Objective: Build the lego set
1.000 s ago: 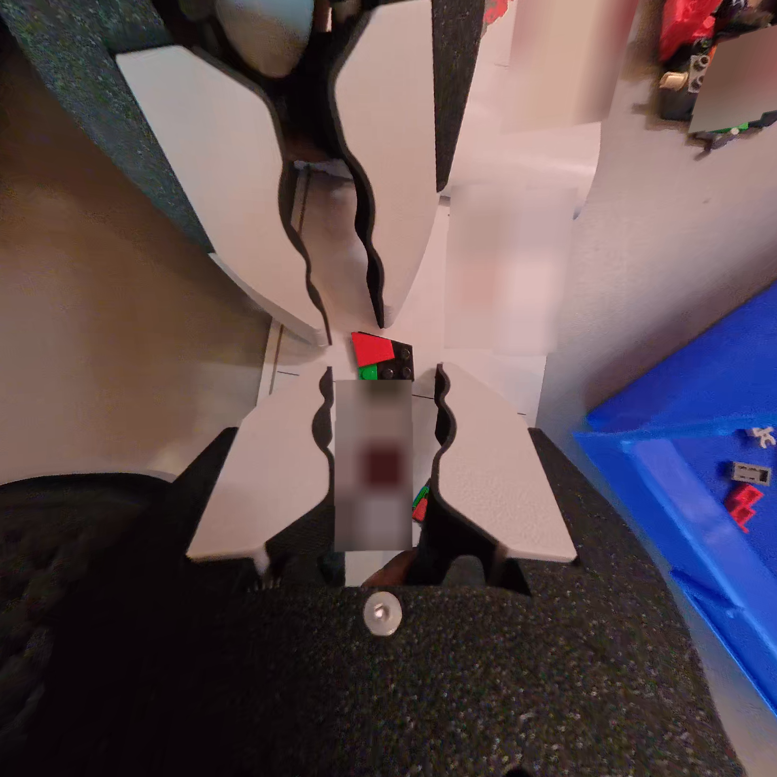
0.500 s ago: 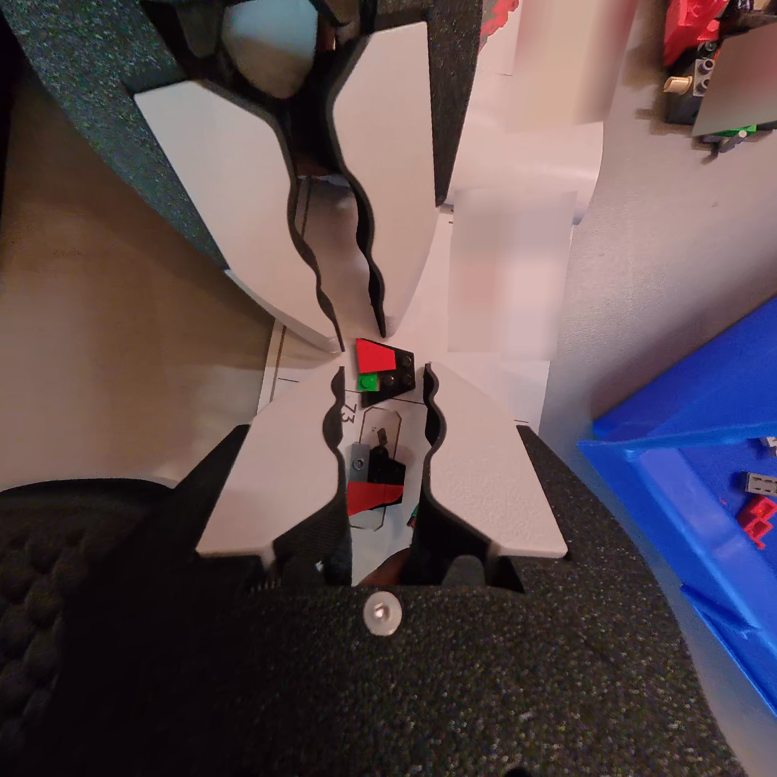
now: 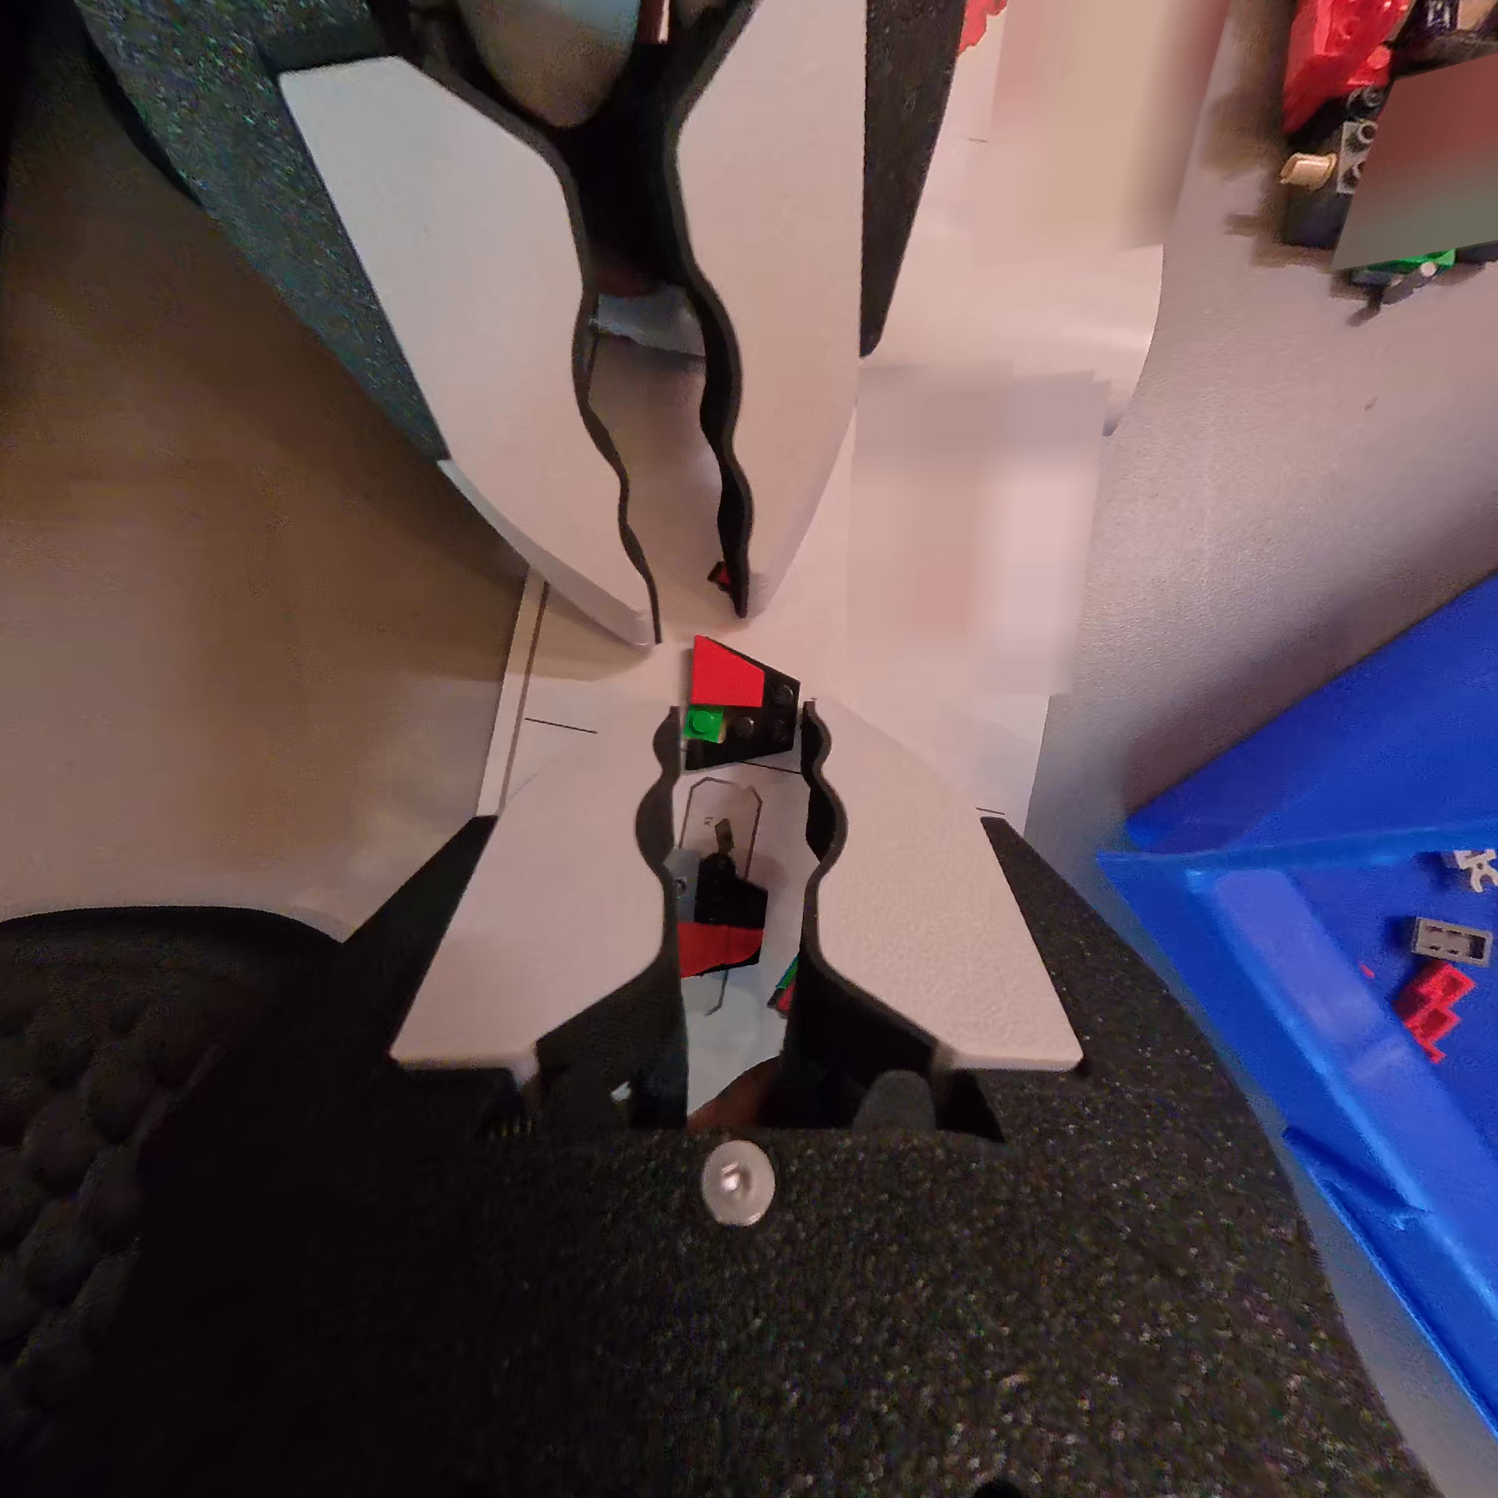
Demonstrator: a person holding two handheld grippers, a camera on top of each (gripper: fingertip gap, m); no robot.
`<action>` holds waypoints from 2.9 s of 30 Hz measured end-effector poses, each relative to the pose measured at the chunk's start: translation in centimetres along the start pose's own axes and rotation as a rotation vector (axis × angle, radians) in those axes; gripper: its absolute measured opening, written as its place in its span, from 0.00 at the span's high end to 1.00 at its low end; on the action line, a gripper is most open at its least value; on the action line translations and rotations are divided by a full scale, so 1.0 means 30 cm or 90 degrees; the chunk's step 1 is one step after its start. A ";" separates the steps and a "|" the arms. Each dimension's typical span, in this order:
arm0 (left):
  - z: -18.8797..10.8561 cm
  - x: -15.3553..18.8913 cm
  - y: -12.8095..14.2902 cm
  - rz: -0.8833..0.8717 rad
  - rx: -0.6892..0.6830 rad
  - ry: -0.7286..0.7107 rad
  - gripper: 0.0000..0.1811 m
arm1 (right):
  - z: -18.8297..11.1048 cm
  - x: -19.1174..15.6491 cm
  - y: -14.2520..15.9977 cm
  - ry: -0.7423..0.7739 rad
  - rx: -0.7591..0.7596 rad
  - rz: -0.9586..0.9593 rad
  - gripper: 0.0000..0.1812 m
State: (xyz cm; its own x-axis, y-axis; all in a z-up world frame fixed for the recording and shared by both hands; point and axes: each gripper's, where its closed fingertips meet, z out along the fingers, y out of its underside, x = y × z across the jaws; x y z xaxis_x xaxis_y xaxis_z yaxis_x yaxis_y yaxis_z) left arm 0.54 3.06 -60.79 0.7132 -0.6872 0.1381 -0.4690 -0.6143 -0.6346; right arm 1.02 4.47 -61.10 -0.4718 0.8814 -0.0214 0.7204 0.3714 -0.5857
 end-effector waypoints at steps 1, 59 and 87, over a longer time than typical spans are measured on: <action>0.000 0.002 0.000 0.000 0.001 0.003 0.91 | 0.000 0.003 0.000 0.002 -0.001 -0.002 0.84; 0.012 -0.027 0.005 0.142 -0.073 0.051 1.00 | -0.026 -0.001 -0.037 -0.001 0.097 -0.026 0.95; 0.013 0.043 0.000 0.040 -0.066 0.075 0.93 | -0.005 0.011 0.008 0.030 0.014 0.015 0.86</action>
State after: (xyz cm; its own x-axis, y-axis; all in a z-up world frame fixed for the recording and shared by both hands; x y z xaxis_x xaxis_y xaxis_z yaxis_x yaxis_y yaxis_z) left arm 1.66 2.32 -60.90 0.6171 -0.7630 0.1924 -0.5667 -0.6006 -0.5640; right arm 1.11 4.90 -61.14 -0.4295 0.9031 0.0022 0.7197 0.3438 -0.6033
